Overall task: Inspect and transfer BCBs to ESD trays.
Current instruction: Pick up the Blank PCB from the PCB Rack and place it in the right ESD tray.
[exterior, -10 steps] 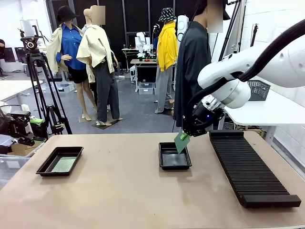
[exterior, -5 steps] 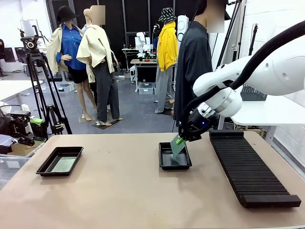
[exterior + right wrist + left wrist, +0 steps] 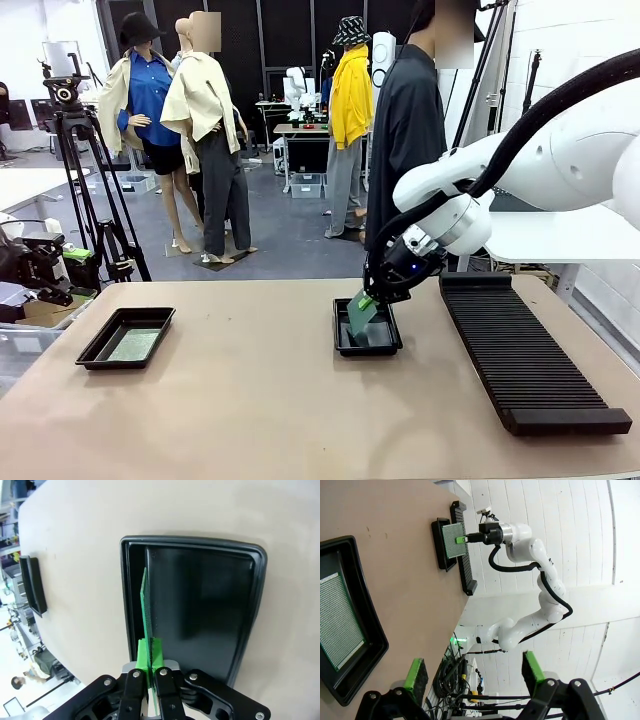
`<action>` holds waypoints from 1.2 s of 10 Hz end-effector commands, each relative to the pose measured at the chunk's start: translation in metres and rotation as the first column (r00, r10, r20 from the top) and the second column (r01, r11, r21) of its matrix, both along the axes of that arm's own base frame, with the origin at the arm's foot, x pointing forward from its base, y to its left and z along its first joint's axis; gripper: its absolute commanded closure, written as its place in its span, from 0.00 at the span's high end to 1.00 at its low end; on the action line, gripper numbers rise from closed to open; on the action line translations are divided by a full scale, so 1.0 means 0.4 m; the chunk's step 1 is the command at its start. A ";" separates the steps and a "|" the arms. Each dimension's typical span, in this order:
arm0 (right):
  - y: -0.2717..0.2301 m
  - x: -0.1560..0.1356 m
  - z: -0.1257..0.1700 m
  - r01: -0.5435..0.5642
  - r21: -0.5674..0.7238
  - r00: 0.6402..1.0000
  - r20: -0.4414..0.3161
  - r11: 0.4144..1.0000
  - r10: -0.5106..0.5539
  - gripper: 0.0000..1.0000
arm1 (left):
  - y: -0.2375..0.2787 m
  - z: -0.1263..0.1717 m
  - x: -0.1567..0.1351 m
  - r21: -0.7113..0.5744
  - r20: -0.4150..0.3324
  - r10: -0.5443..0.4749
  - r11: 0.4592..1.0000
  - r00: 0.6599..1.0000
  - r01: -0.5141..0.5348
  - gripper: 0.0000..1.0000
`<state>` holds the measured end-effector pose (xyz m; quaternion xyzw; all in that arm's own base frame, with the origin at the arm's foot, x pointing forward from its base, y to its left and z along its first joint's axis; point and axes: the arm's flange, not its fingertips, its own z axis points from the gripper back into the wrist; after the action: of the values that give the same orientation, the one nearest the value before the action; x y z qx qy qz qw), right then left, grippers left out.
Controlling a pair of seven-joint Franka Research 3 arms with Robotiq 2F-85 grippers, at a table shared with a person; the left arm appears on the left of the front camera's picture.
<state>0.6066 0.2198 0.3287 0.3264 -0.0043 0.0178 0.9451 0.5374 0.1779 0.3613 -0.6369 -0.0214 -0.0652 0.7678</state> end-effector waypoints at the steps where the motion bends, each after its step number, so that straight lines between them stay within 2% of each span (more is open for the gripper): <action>1: 0.009 0.019 -0.017 0.023 0.032 1.000 0.015 0.999 -0.024 0.00 | -0.002 0.005 -0.002 0.009 0.003 -0.004 1.000 1.000 0.004 1.00; 3: 0.002 0.004 -0.008 0.001 0.000 1.000 -0.002 1.000 -0.001 0.00 | -0.002 0.005 -0.002 0.009 0.003 -0.004 1.000 1.000 0.004 1.00; 12: 0.002 0.007 -0.015 0.001 0.000 1.000 -0.005 1.000 -0.001 0.00 | -0.002 0.005 -0.002 0.009 0.003 -0.004 1.000 1.000 0.004 1.00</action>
<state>0.6092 0.2207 0.3227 0.3265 -0.0023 0.0166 0.9450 0.5374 0.1780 0.3613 -0.6369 -0.0214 -0.0652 0.7678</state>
